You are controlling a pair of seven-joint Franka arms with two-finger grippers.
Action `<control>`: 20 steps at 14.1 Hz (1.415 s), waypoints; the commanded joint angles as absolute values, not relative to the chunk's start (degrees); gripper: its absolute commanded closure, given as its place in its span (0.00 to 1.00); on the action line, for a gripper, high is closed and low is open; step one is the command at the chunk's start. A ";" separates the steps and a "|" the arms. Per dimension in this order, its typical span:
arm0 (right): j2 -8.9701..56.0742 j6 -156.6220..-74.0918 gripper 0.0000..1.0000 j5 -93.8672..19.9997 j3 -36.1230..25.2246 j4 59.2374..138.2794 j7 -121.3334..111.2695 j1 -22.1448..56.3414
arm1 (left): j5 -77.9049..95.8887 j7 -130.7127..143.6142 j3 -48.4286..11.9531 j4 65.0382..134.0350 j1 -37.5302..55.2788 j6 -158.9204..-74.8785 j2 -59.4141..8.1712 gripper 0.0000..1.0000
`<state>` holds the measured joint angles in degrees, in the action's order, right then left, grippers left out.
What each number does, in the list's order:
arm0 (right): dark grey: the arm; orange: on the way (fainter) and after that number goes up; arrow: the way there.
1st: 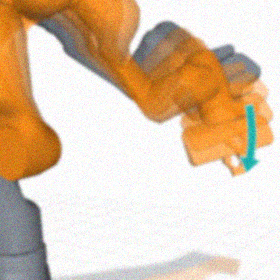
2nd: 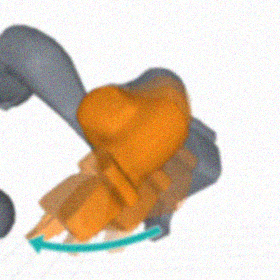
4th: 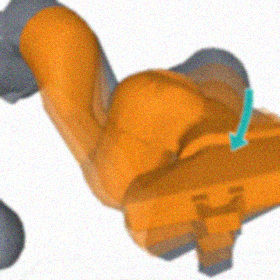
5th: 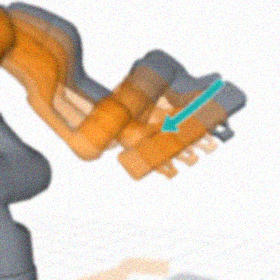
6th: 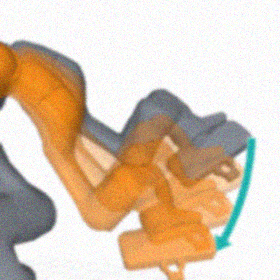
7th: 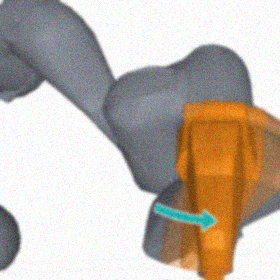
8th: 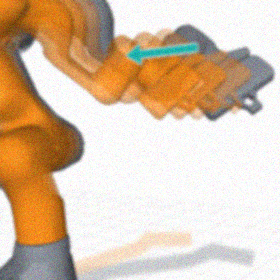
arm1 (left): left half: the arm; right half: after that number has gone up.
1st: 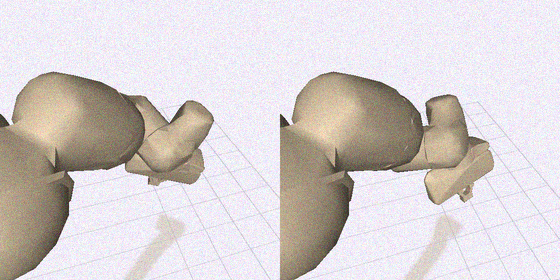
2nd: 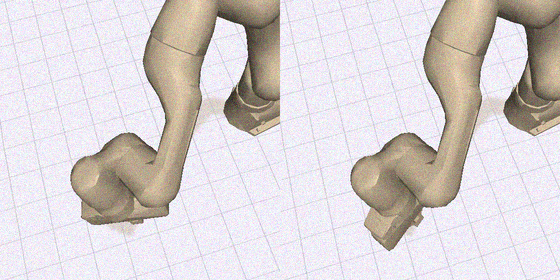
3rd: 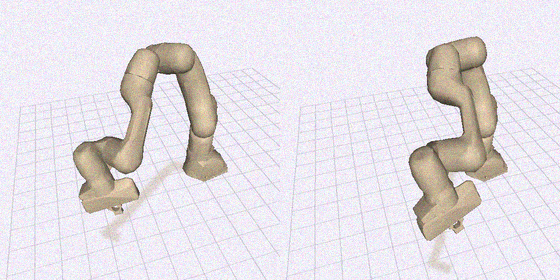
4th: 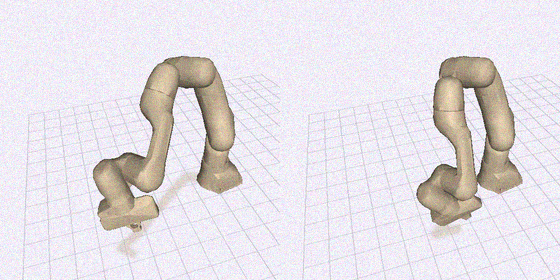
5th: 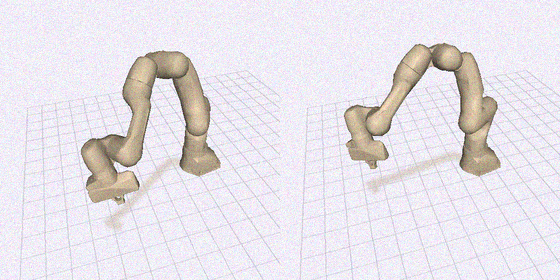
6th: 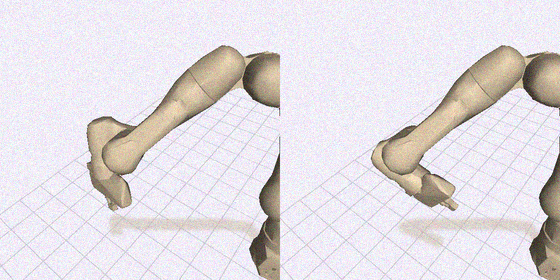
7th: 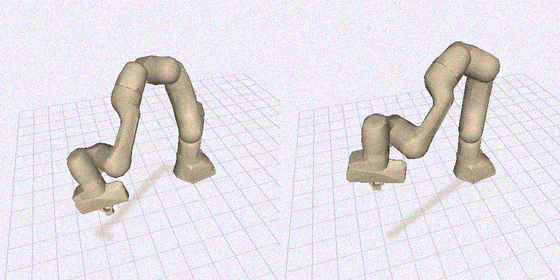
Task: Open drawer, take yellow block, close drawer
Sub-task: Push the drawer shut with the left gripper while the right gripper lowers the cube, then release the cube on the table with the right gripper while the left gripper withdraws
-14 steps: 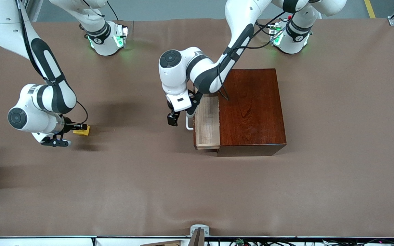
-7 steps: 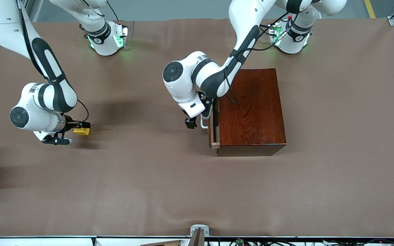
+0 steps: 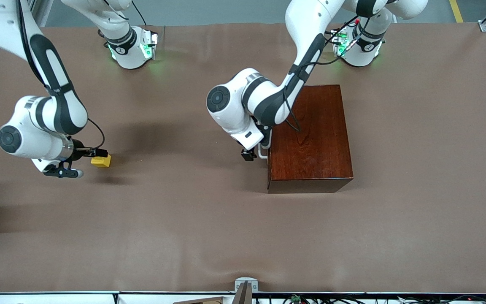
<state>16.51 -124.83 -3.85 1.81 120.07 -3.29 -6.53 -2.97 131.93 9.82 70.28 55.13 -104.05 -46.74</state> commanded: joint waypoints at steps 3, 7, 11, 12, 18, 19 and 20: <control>8.80 -119.46 0.00 -5.10 4.39 118.05 -3.52 -5.45 | -4.57 130.79 10.72 71.37 55.11 -103.00 -45.53 0.00; 8.00 -104.97 0.00 -5.01 4.39 106.99 -3.69 -4.39 | -4.74 120.44 11.25 70.84 53.53 -104.33 -37.03 0.00; 4.58 -100.03 0.00 -5.01 4.57 103.10 -3.69 -4.31 | -4.31 104.29 10.81 71.63 45.55 -101.88 -27.09 0.00; 4.05 -98.98 0.00 -5.01 4.74 102.66 -3.69 -4.31 | -4.22 98.50 10.90 71.72 43.79 -100.21 -25.07 0.00; 1.77 -92.99 0.00 -5.01 4.48 99.14 -3.43 -4.39 | -3.69 70.44 10.46 71.72 32.18 -91.51 -15.83 0.00; 0.71 -92.99 0.00 -5.01 4.48 99.05 -3.43 -4.39 | -3.60 66.57 10.55 71.81 30.95 -89.84 -14.25 0.00; -0.51 -92.90 0.00 -5.01 4.48 99.14 -3.34 -4.39 | -3.69 62.44 10.55 72.07 29.72 -87.91 -12.93 0.00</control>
